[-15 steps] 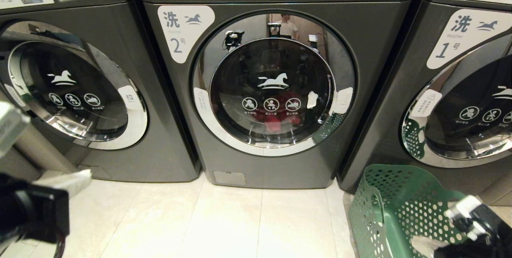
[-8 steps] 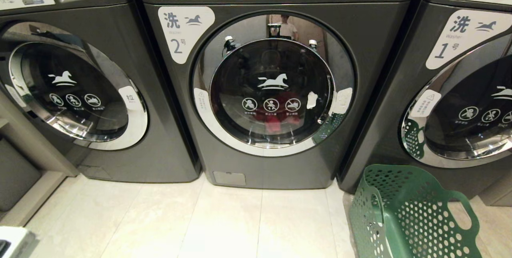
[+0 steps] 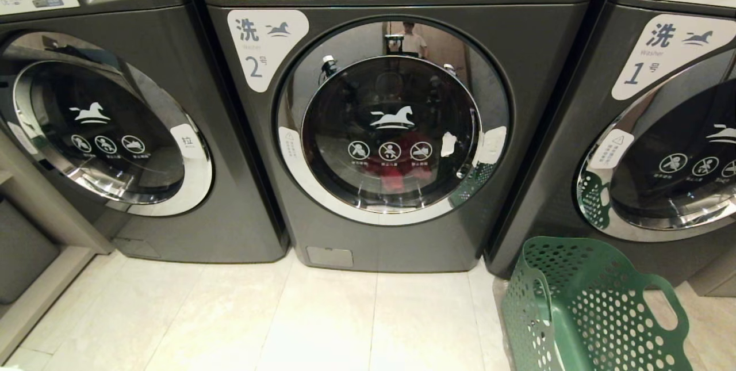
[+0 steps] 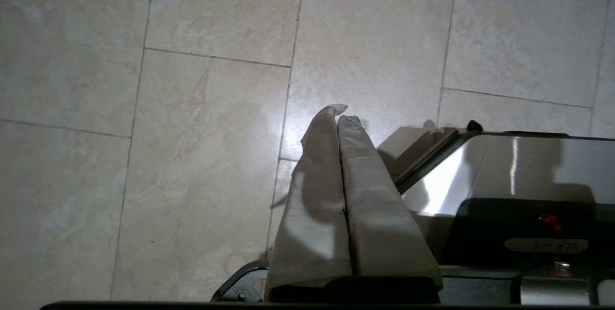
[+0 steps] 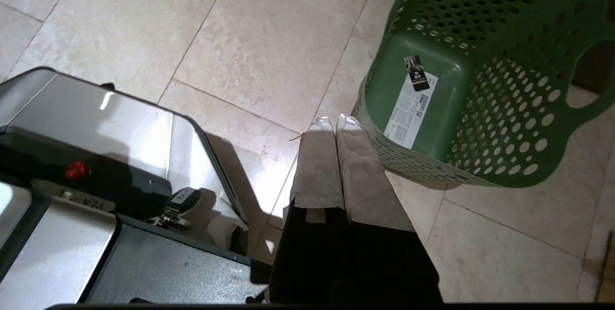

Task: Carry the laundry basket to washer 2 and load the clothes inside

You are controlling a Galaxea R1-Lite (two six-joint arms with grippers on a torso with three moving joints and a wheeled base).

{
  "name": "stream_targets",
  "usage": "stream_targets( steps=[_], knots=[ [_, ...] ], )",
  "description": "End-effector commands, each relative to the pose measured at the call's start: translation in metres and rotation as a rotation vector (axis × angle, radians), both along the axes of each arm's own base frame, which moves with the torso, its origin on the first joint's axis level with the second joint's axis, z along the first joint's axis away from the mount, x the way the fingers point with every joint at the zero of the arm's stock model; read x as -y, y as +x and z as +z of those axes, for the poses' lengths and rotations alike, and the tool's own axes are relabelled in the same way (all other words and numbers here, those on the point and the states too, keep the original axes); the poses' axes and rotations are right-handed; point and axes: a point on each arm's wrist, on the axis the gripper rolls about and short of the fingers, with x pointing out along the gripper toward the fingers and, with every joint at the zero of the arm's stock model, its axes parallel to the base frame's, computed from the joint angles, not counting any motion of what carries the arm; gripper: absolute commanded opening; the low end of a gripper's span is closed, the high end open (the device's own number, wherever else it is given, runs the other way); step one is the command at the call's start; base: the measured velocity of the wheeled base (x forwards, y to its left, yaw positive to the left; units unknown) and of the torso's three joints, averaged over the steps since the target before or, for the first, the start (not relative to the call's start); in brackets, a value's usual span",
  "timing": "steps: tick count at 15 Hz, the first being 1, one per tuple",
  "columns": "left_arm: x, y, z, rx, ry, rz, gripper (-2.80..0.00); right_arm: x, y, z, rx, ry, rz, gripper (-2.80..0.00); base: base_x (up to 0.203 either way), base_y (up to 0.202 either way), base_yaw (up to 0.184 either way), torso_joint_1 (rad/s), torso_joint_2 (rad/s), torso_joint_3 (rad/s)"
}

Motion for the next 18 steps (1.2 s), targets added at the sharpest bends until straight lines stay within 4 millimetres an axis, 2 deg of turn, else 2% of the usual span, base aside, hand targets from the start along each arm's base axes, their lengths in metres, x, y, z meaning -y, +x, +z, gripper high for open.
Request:
stream_targets(
  steps=[1,3,7,10,12,13,15,17,18],
  knots=[
    [-0.004,-0.001,0.002,-0.056,0.086,0.089,-2.80,0.000,-0.001,0.000,0.001,-0.001,-0.055,-2.80,0.000,0.000,0.000,0.000,0.00,0.000],
    [-0.013,-0.007,0.007,-0.102,0.153,0.194,-2.80,0.000,-0.001,0.000,0.002,0.000,-0.093,-2.80,0.000,0.000,0.000,0.000,0.00,0.000],
    [-0.028,-0.030,0.013,-0.066,0.177,0.430,-2.80,0.000,-0.001,0.000,0.004,0.000,-0.121,-2.80,0.000,0.000,0.000,0.000,0.00,0.000],
    [-0.035,-0.062,0.012,-0.015,0.172,0.605,-2.80,0.001,-0.002,0.000,0.017,0.004,-0.123,-2.80,0.000,0.000,0.000,0.000,0.00,0.000],
    [-0.032,-0.079,0.007,0.072,0.162,0.625,-2.80,0.001,-0.007,0.000,0.082,0.018,-0.122,-2.80,0.000,0.000,0.000,0.000,0.00,0.000],
    [-0.030,-0.083,0.005,0.161,0.130,0.575,-2.80,0.001,-0.009,-0.001,0.112,0.028,-0.124,-2.80,0.000,0.000,0.000,0.000,0.00,0.000],
    [-0.023,-0.083,0.001,0.364,0.102,0.334,-2.80,0.001,-0.009,0.000,0.112,0.081,-0.151,-2.80,0.000,0.000,0.000,0.000,0.00,0.000],
    [-0.016,-0.073,-0.008,0.481,0.098,0.016,-2.80,0.001,-0.008,-0.001,0.115,0.085,-0.149,-2.80,0.000,0.000,0.000,0.000,0.00,0.000],
    [-0.015,-0.067,-0.015,0.526,0.128,-0.041,-2.80,0.001,-0.008,0.000,0.119,0.076,-0.139,-2.80,0.000,0.000,0.000,0.000,0.00,0.000]
  ],
)
